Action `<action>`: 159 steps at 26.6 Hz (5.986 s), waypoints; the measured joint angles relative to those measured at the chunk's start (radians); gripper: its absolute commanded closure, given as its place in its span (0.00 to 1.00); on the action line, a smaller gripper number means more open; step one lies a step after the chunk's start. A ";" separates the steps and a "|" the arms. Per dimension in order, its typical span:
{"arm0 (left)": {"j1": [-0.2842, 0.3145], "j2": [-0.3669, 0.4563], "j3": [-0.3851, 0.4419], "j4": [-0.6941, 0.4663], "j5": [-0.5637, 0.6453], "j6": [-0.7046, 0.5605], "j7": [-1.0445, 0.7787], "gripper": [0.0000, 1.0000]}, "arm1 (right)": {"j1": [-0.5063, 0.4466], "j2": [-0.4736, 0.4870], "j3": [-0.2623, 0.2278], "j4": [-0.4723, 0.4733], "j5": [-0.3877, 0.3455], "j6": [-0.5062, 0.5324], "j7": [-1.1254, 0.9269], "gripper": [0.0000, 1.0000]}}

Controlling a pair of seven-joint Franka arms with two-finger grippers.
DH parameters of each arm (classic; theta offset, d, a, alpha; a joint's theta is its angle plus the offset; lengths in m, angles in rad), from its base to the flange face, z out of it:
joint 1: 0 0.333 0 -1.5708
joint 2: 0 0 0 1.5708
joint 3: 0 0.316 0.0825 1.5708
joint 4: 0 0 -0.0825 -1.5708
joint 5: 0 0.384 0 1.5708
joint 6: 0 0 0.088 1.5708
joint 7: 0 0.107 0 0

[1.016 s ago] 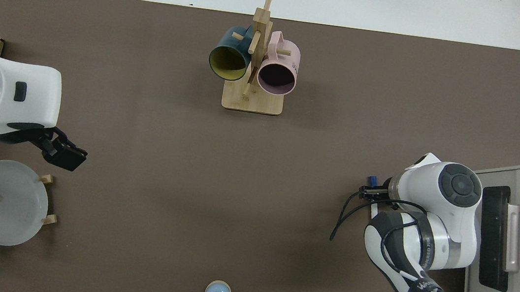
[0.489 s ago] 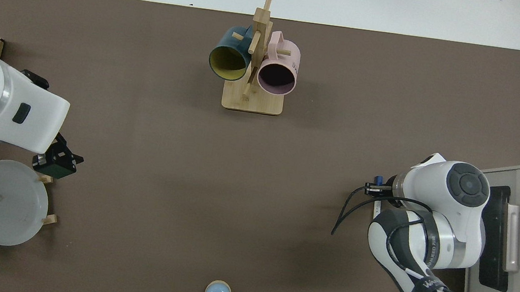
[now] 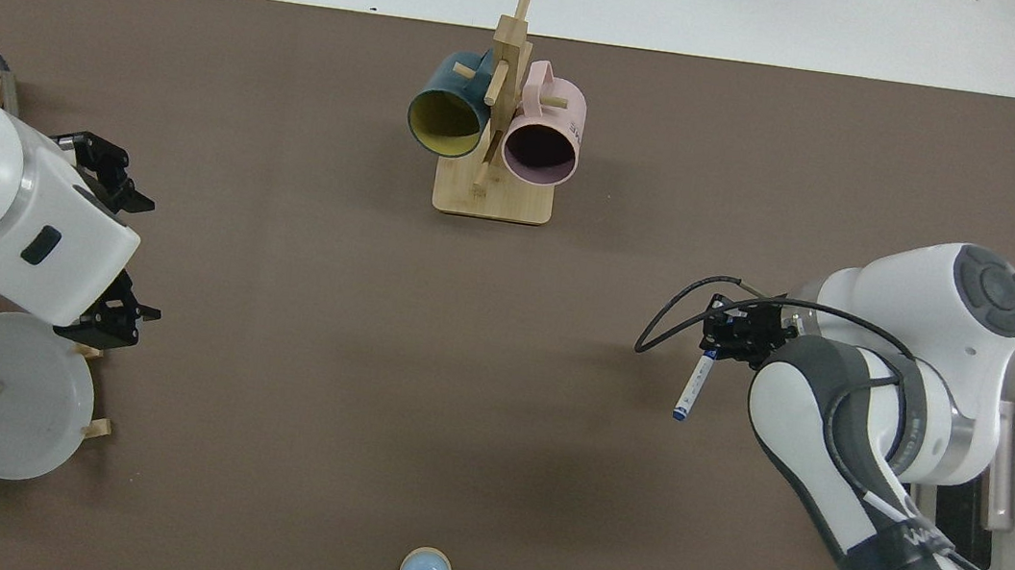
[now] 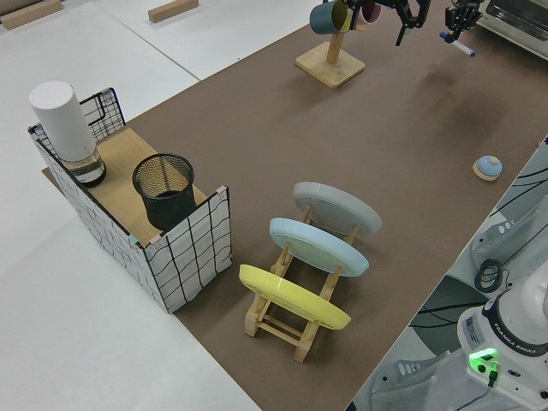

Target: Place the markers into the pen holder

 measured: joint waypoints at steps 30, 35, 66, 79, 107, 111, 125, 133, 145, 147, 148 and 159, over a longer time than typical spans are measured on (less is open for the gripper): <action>-0.039 0.004 -0.089 -0.052 -0.140 0.091 0.081 0.00 | 0.359 0.041 0.023 0.254 0.359 0.153 1.078 1.00; -0.040 0.004 -0.123 -0.079 -0.140 0.137 0.013 0.00 | 0.369 0.042 0.023 0.255 0.385 0.191 1.150 1.00; -0.041 0.007 -0.175 -0.093 -0.134 0.244 -0.029 1.00 | 0.395 0.048 0.022 0.256 0.438 0.211 1.226 0.00; -0.040 0.007 -0.164 -0.096 -0.080 0.190 -0.033 1.00 | 0.395 0.048 0.018 0.259 0.371 0.204 0.971 0.00; -0.034 0.009 0.273 0.009 0.321 0.105 0.376 1.00 | 0.139 -0.117 -0.008 0.257 -0.339 -0.234 -0.156 0.00; -0.033 0.020 0.325 0.023 0.405 0.115 0.434 1.00 | 0.089 -0.124 -0.011 0.262 -0.381 -0.234 -0.316 0.00; -0.034 0.107 0.458 0.120 0.596 0.316 0.641 1.00 | -0.026 -0.125 -0.014 0.344 -0.374 -0.395 -0.527 0.00; -0.032 0.125 0.548 0.139 0.597 0.371 0.742 1.00 | -0.074 -0.130 -0.014 0.444 -0.357 -0.583 -0.526 0.00; -0.021 0.163 0.588 0.156 0.595 0.409 0.837 1.00 | -0.093 -0.133 -0.012 0.441 -0.342 -0.622 -0.525 0.00; -0.019 0.172 0.597 0.156 0.595 0.431 0.841 1.00 | -0.099 -0.133 -0.012 0.441 -0.342 -0.623 -0.525 0.00; -0.018 0.176 0.599 0.156 0.595 0.440 0.842 1.00 | -0.101 -0.133 -0.012 0.441 -0.342 -0.623 -0.525 0.00; -0.006 0.195 0.606 0.156 0.591 0.508 0.850 1.00 | -0.107 -0.134 -0.011 0.441 -0.342 -0.623 -0.527 0.00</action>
